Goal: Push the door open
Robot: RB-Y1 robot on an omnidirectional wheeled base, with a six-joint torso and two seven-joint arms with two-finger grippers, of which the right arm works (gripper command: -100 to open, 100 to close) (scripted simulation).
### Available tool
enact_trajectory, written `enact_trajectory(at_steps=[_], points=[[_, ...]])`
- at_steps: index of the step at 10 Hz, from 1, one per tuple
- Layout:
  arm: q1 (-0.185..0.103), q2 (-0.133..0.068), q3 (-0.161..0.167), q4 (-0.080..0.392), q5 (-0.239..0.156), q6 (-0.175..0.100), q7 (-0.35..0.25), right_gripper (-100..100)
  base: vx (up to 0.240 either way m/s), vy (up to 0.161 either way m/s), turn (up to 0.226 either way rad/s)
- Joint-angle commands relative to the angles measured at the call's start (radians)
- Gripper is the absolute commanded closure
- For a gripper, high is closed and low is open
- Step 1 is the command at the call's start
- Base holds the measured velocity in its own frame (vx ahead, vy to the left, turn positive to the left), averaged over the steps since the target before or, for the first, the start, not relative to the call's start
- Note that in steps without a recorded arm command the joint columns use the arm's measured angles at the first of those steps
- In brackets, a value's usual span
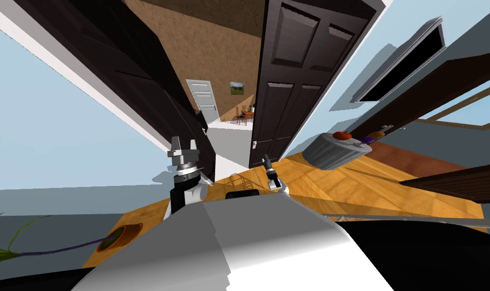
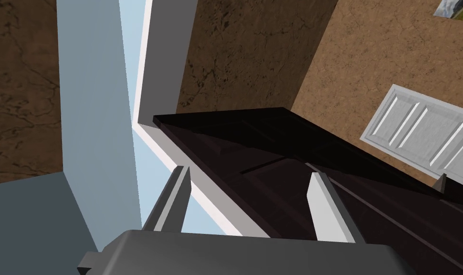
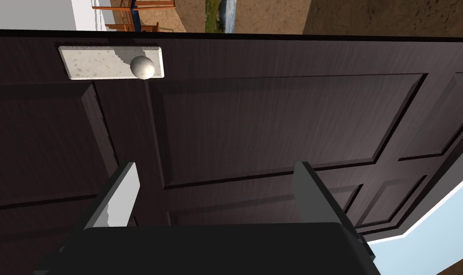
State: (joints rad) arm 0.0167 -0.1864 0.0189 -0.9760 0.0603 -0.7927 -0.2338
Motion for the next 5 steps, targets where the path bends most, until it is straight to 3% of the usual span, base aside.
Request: enact_trajectory(at_steps=[1, 2, 5], points=[[-0.018, -0.007, 0.003, 0.050, -0.002, -0.014, -0.006, -100, 0.068, -0.058, 0.115], [-0.018, -0.007, 0.003, 0.054, -0.002, -0.014, -0.006, -100, 0.043, -0.044, 0.033], [-0.055, -0.020, 0.009, 0.145, -0.005, -0.034, -0.015, -100, 0.052, -0.051, 0.107]])
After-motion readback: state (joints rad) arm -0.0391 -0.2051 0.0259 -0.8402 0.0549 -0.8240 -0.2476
